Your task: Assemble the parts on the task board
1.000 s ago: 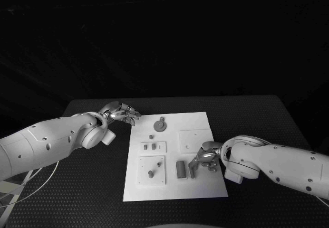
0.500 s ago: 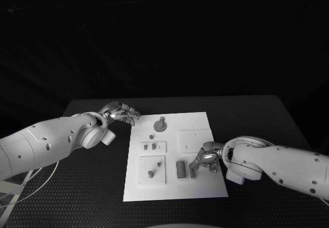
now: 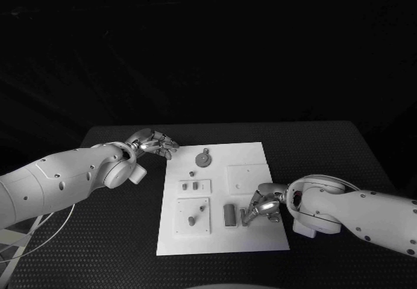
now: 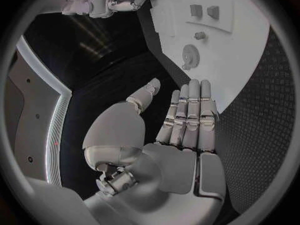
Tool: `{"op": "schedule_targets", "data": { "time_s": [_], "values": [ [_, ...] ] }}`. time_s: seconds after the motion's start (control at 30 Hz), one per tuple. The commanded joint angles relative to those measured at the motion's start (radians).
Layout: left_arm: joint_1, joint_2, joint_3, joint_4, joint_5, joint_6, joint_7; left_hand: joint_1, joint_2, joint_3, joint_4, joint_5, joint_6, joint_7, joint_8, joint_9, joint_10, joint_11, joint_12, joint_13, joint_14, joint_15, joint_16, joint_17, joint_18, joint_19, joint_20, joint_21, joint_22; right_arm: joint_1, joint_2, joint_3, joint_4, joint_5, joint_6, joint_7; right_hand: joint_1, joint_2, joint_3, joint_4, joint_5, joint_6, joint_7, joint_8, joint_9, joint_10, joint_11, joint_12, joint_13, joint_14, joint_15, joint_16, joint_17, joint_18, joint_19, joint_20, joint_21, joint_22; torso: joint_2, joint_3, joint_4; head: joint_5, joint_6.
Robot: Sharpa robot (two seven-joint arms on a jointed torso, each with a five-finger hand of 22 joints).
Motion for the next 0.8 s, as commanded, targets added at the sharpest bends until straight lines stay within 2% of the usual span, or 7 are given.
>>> {"op": "schedule_targets", "data": {
  "time_s": [0.03,0.5,0.8],
  "values": [
    [0.001,0.000,0.001,0.002,0.006,0.013,0.008,-0.011,0.000,-0.002,-0.006,-0.003,-0.006,0.000,0.007,-0.001,-0.008,-0.002,0.007,-0.001,0.003,0.001,-0.004,0.001,0.010,-0.007,0.002,0.005,-0.001,-0.001,-0.002,0.000,0.002,-0.064,0.076,-0.001,0.011,0.002,0.006,0.001,-0.001,0.012,0.000,0.008,0.002,0.007,0.000,0.002,-0.002,0.006,-0.002,-0.003,0.001,0.044,0.007,0.001,-0.004,0.012,0.000,0.0006,0.0001,0.000,0.001],
    [0.001,0.001,0.001,0.002,0.005,0.014,0.008,-0.011,0.000,-0.002,-0.007,-0.003,-0.006,0.000,0.007,-0.001,-0.008,-0.002,0.007,-0.001,0.003,0.001,-0.004,0.002,0.010,-0.006,0.002,0.005,-0.001,-0.007,0.011,-0.001,-0.003,-0.072,0.086,-0.016,0.012,0.015,-0.004,0.008,-0.001,0.026,-0.005,0.016,0.008,0.012,-0.005,0.001,-0.004,0.010,-0.006,-0.002,0.005,0.044,0.009,0.003,-0.004,0.014,0.000,-0.0009,0.0012,-0.003,0.001],
    [0.001,0.001,0.001,0.002,0.005,0.015,0.008,-0.011,0.000,-0.002,-0.007,-0.003,-0.006,0.000,0.007,-0.001,-0.008,-0.002,0.007,-0.002,0.003,0.001,-0.004,0.002,0.010,-0.006,0.002,0.005,-0.001,-0.010,0.019,-0.001,-0.009,-0.072,0.062,-0.027,0.006,0.019,-0.009,0.015,-0.001,0.028,-0.007,0.017,0.009,0.012,-0.006,0.000,-0.005,0.012,-0.008,-0.002,0.006,0.044,0.009,0.004,-0.004,0.014,0.000,-0.0010,0.0013,-0.003,-0.001]
  ]
}}
